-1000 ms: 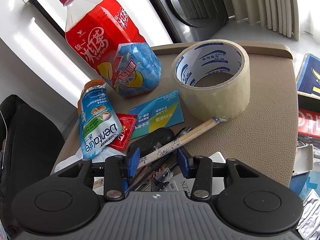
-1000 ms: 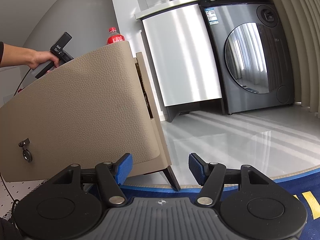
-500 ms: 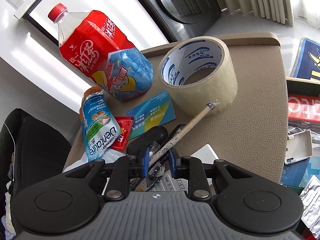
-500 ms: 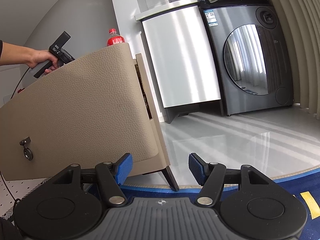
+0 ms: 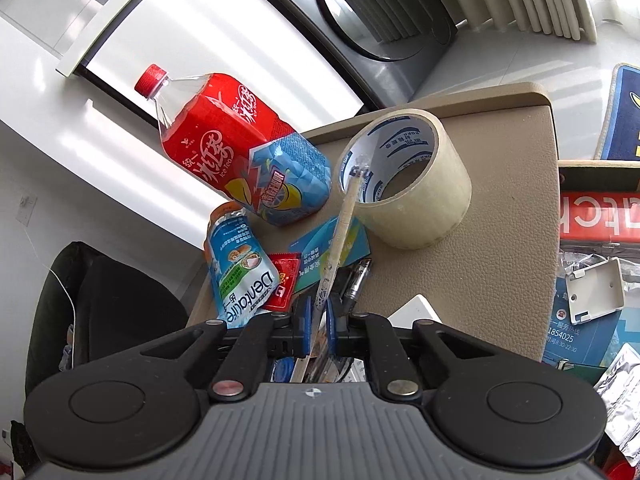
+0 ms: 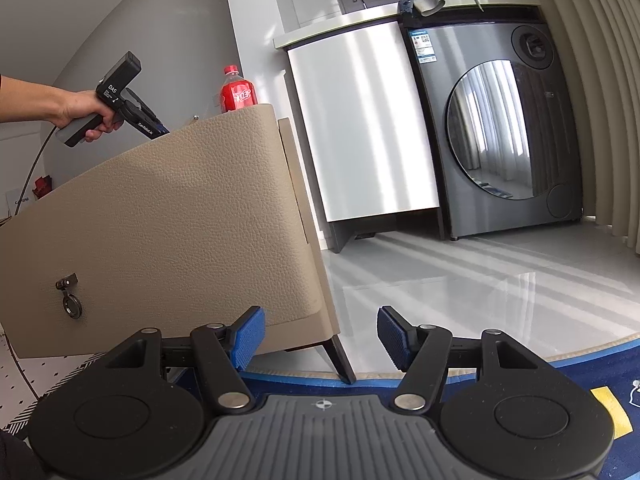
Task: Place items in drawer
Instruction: 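Lift the wooden stick with the left gripper and carry it toward the open drawer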
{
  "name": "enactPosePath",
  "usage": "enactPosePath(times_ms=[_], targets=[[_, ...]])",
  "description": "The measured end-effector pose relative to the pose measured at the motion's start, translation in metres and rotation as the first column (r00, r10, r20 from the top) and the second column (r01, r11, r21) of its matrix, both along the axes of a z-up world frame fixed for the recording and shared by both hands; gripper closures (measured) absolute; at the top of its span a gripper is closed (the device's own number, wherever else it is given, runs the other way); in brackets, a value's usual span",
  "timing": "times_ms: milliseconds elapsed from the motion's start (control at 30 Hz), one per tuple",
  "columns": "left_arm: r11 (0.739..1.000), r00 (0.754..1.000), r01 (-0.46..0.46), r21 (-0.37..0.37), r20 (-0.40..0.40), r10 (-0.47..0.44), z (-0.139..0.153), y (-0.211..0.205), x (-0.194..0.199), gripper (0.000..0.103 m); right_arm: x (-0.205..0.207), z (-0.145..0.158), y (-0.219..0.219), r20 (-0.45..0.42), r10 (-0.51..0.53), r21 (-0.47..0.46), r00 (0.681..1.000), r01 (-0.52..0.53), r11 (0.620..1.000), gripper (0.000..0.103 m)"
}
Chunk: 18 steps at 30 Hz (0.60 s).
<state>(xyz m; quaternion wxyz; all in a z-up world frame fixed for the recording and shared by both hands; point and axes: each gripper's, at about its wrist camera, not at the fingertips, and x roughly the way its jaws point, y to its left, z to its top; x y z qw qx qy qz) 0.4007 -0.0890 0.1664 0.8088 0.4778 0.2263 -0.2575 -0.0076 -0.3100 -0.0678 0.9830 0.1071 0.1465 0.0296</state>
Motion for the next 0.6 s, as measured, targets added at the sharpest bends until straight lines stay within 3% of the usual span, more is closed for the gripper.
enactPosePath(times_ms=[233,333,467,600], targets=[[0.999,0.995,-0.021,-0.029,0.096,0.024,0.017,0.01,-0.015,0.098,-0.007,0.004,0.001,0.022,-0.016,-0.02,1.0,0.016,1.0,0.037],[0.996,0.992,-0.028,-0.089,0.117,0.038,0.03,0.017,-0.021,0.098,-0.009,0.005,0.001,0.019,-0.018,-0.018,1.0,0.018,1.0,0.037],[0.97,0.99,-0.02,-0.242,0.134,0.053,0.045,0.03,-0.041,0.098,-0.014,0.008,0.002,0.026,-0.015,-0.015,1.0,0.016,1.0,0.037],[0.955,0.985,-0.012,-0.295,0.163,0.062,0.05,0.036,-0.062,0.098,-0.02,0.011,0.004,0.038,-0.014,0.006,0.999,0.014,1.0,0.037]])
